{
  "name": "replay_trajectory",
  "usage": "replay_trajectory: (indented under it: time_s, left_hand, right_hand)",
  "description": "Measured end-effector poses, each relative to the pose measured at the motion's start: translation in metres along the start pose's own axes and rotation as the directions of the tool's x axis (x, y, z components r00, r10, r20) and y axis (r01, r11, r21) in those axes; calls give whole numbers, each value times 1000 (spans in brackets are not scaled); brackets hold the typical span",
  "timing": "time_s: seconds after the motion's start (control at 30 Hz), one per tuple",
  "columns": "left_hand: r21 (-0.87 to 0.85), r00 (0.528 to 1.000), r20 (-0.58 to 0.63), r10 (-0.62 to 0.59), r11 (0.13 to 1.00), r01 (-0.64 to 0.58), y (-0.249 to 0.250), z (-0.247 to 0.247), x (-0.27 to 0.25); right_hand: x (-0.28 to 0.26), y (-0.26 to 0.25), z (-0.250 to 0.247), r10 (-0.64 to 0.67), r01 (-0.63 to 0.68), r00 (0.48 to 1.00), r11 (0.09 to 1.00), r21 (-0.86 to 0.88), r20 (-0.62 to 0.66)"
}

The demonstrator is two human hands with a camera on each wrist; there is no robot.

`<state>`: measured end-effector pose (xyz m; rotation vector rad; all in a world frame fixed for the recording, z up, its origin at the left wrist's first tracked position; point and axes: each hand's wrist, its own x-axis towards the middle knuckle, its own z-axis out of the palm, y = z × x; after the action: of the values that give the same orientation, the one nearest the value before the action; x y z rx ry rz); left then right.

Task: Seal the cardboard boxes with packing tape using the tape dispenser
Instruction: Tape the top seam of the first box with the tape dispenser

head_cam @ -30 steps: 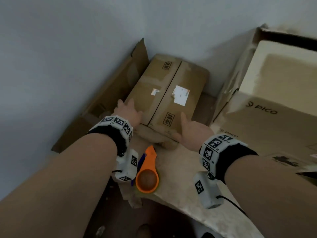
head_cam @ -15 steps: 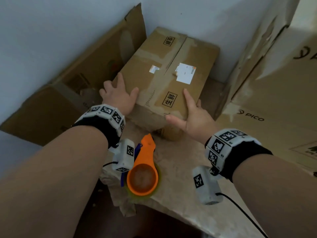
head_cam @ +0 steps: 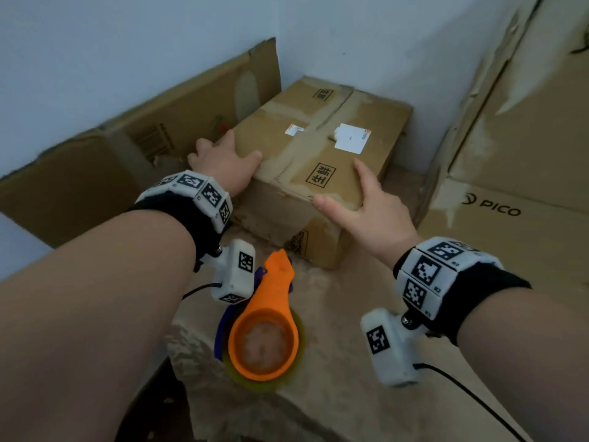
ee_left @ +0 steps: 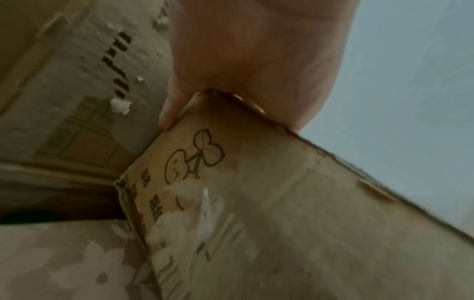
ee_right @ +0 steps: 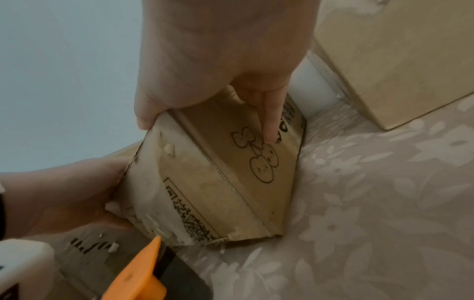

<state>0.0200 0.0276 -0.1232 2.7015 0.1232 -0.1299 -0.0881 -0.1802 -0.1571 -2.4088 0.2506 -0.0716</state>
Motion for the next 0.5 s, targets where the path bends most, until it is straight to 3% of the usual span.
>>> replay_trajectory:
  time_s: [0.23,0.33,0.43,0.5]
  left_hand:
    - [32,994,106,25,999,-28,-2,-20,-25]
    - [-95,996,84,31,995,-23,-6,-28,-45]
    - [-226,999,14,-47,973,49,-19,-25,-67]
    - [-227,993,61,-97,968,108,-28,-22,-85]
  right_hand:
    - [-21,-8,-20,-30,31,999,996,-87,21]
    - [-32,-11,-32,-22,27,999,986,-164,36]
    - [-46,-13,-38,8,-16,999,966,-257,-31]
    - [-61,-17,-41,4,-36,994,952,-303,-106]
